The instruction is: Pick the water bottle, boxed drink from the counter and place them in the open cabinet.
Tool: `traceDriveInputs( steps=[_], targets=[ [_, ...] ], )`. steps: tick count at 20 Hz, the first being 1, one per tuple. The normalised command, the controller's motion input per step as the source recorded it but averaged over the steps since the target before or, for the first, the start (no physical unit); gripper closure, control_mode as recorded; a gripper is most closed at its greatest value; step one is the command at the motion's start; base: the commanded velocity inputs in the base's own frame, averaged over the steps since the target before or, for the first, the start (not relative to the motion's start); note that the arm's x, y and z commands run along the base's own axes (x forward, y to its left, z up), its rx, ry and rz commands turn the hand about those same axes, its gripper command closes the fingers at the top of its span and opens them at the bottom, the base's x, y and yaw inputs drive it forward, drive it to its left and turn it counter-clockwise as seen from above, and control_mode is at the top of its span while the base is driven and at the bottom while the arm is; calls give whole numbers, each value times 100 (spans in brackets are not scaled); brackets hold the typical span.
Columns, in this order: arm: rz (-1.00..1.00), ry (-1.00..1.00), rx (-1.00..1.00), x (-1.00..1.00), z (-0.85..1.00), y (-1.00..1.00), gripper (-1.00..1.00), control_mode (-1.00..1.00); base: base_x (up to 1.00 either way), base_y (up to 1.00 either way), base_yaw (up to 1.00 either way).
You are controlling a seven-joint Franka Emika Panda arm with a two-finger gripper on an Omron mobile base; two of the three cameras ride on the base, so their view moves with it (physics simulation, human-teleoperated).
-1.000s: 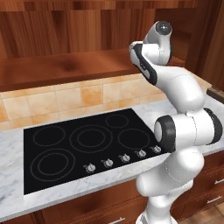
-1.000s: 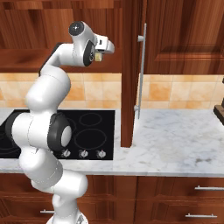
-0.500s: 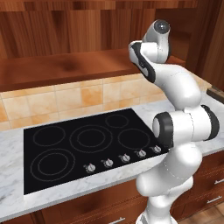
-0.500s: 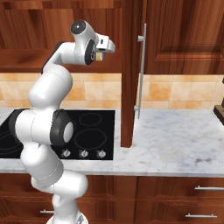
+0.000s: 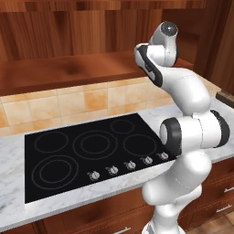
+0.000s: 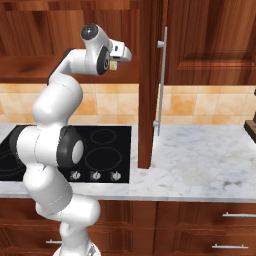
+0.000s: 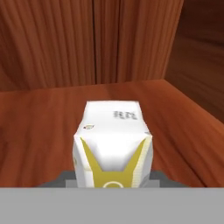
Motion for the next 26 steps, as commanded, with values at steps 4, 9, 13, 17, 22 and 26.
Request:
traceDriveInputs(
  steps=[4, 9, 13, 17, 22, 26],
  targets=[
    [0, 0, 0, 0, -3, 0, 100, -100, 0, 0, 0],
    [0, 0, 0, 0, 0, 0, -100, -100, 0, 0, 0],
    [0, 0, 0, 0, 0, 0, -100, -100, 0, 0, 0],
    [0, 0, 0, 0, 0, 0, -100, -100, 0, 0, 0],
    [0, 0, 0, 0, 0, 0, -100, -100, 0, 0, 0],
    [0, 0, 0, -26, 0, 0, -100, -100, 0, 0, 0]
  ],
)
